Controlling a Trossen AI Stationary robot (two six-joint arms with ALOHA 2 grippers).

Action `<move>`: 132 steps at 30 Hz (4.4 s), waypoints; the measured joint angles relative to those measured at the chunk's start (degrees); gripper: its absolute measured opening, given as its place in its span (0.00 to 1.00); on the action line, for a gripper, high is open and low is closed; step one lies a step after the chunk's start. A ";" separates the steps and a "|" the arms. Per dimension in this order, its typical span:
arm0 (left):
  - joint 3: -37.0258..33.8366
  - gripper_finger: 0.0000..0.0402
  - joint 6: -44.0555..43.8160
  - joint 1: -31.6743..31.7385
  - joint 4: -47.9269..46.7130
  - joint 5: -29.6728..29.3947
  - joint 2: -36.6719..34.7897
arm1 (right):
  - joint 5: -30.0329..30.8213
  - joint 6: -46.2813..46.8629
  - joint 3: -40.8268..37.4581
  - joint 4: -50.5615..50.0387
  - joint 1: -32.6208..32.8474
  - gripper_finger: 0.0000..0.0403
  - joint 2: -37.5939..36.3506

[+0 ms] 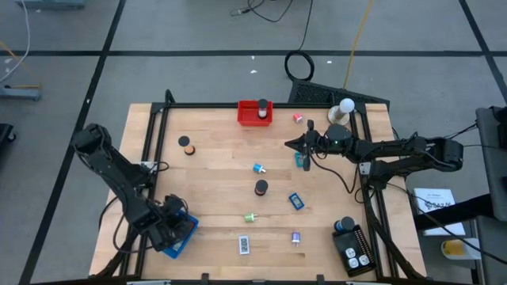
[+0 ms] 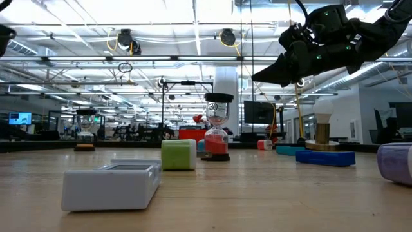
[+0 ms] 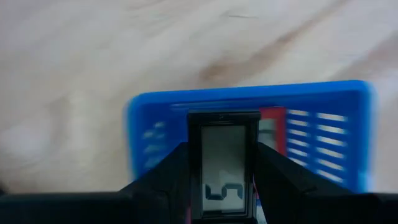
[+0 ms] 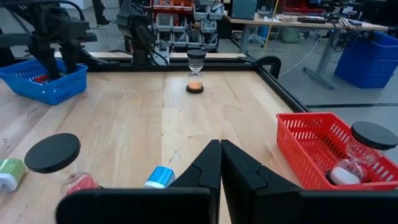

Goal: Pick & Place Office items
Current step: Put the black digital timer into the blue bin, then put the red charger adapter into the black bin

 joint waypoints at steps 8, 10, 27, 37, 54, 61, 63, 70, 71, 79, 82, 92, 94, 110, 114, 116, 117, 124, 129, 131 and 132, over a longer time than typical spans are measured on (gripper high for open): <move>-1.47 0.37 -2.06 -0.91 0.21 -0.93 1.45 | 0.00 0.00 0.00 0.01 0.00 0.01 0.00; -1.72 0.37 -2.08 -0.91 0.42 -1.09 2.35 | 0.00 0.00 0.00 0.01 0.00 0.01 0.00; -1.41 0.63 -3.89 -0.86 2.56 3.76 4.68 | -0.02 0.00 0.00 0.08 0.11 0.01 0.00; 4.47 0.48 -2.85 -0.91 -5.14 5.00 3.28 | -0.02 0.02 0.00 0.45 0.11 0.01 0.00; 6.26 0.02 40.69 15.85 3.71 -25.58 -9.26 | 1.70 0.26 0.00 2.72 0.09 0.01 0.00; -7.42 0.02 78.60 28.26 53.37 -21.63 -7.97 | 1.59 5.91 0.00 3.05 0.11 0.01 0.01; -12.97 0.02 85.62 31.56 69.71 -16.99 -6.81 | 1.55 6.78 0.00 2.97 0.11 0.01 0.02; -23.14 0.03 88.03 43.47 93.89 -11.42 -1.72 | 1.63 7.54 0.00 4.40 0.11 0.01 0.02; -23.33 0.05 87.30 44.97 93.58 -11.37 -1.26 | 1.66 7.56 0.00 5.07 0.11 0.01 0.02; -22.03 0.06 98.54 53.59 104.44 -4.99 8.72 | 6.88 9.49 0.00 7.94 0.13 0.01 0.02; -22.03 0.01 101.85 56.62 115.96 1.40 15.11 | 7.53 9.50 0.00 7.11 0.13 0.01 0.42; -17.97 0.02 105.12 64.40 131.49 13.25 29.38 | 11.47 17.02 1.14 2.43 0.17 0.01 0.03; -16.53 0.01 105.46 65.35 130.07 14.68 32.06 | 12.87 18.80 3.16 -3.80 0.17 0.01 -0.11; -12.04 0.03 106.91 64.82 127.98 16.81 39.23 | 28.76 26.41 15.08 -35.12 7.90 0.13 2.43; -12.09 0.06 107.63 64.82 127.10 16.74 39.23 | 28.70 28.93 15.08 -34.25 7.64 0.26 5.73; -12.09 0.07 107.64 64.82 127.13 16.70 39.23 | 28.77 31.73 15.08 -34.39 6.84 0.32 7.55; -12.09 0.06 107.70 64.82 127.26 16.48 39.23 | 28.83 32.88 15.08 -34.41 6.45 0.35 8.41; -12.09 0.01 108.57 64.82 128.12 15.47 39.23 | 28.77 34.07 15.60 -39.91 3.85 0.56 5.83; -13.48 0.04 110.03 65.33 131.72 15.41 39.23 | 31.48 34.67 16.13 -44.49 3.48 0.66 -1.58; -14.31 0.03 110.02 66.37 133.54 15.32 39.23 | 32.12 34.52 16.13 -44.97 3.88 0.68 -3.51; -14.59 0.03 110.00 66.96 133.71 15.32 39.17 | 32.28 34.29 16.13 -45.48 4.06 0.68 -4.13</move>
